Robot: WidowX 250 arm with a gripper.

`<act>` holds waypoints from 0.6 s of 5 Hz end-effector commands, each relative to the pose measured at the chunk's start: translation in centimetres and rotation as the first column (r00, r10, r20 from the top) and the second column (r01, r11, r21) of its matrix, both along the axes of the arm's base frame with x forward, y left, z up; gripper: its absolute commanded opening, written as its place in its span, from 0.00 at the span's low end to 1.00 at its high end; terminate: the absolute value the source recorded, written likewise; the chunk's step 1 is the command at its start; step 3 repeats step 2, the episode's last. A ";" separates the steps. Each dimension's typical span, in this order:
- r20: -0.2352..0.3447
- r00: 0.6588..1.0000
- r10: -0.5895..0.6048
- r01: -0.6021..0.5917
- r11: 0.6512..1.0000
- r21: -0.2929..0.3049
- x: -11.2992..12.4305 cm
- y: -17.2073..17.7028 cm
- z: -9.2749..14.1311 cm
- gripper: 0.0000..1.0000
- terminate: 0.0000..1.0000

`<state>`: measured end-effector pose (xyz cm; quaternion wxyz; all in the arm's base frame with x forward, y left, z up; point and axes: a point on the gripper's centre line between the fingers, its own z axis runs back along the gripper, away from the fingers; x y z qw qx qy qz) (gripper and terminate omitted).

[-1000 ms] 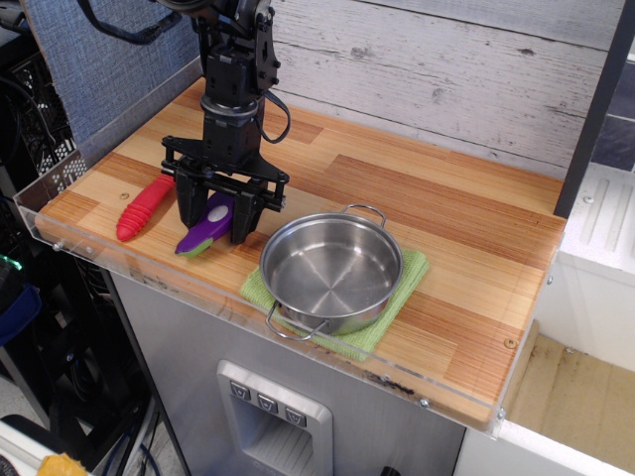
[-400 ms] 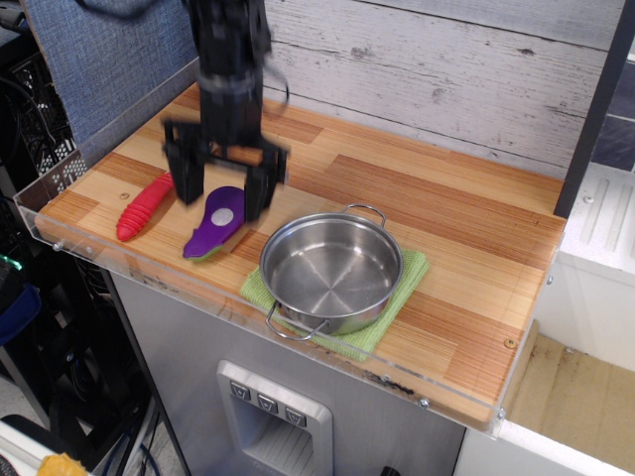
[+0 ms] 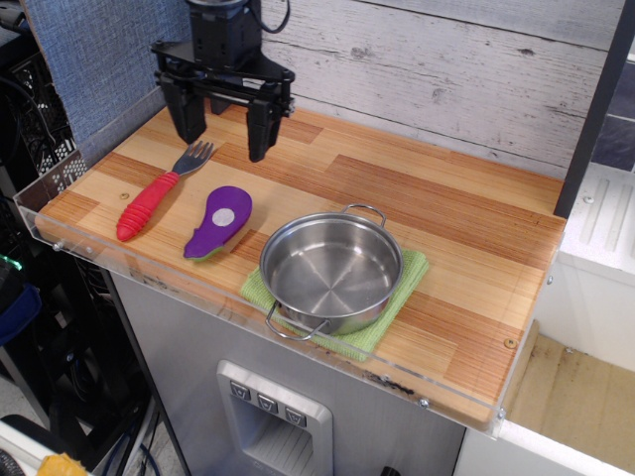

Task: Move purple object between the fork and silve pot.

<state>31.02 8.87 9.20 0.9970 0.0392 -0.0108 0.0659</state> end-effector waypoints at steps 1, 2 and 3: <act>0.061 0.986 -0.152 0.153 0.988 -0.005 0.9 -0.9 1.6 1.00 0.00; 0.061 0.986 -0.152 0.153 0.988 -0.005 0.9 -0.9 1.6 1.00 1.00; 0.061 0.986 -0.152 0.153 0.988 -0.005 0.9 -0.9 1.6 1.00 1.00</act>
